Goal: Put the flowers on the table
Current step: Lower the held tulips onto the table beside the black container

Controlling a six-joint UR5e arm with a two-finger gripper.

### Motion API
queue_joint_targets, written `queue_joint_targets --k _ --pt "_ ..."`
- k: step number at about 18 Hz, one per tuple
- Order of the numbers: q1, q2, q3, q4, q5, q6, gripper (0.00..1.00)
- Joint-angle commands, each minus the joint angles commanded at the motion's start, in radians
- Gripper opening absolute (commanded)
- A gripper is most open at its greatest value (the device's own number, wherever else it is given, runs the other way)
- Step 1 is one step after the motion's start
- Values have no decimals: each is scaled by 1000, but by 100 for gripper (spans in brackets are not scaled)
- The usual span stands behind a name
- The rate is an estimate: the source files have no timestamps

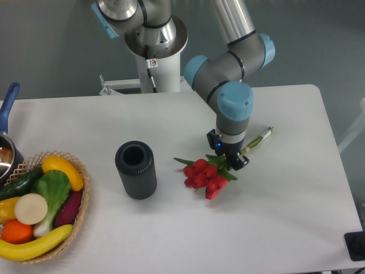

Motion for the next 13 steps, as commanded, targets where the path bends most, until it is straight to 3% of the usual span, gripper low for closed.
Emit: queue_joint_targets --k 1,8,13 --pt "2 5 23 8 0 1 100" --pt "40 175 68 6 -43 2 100" --pt "126 277 92 -66 -139 32 100"
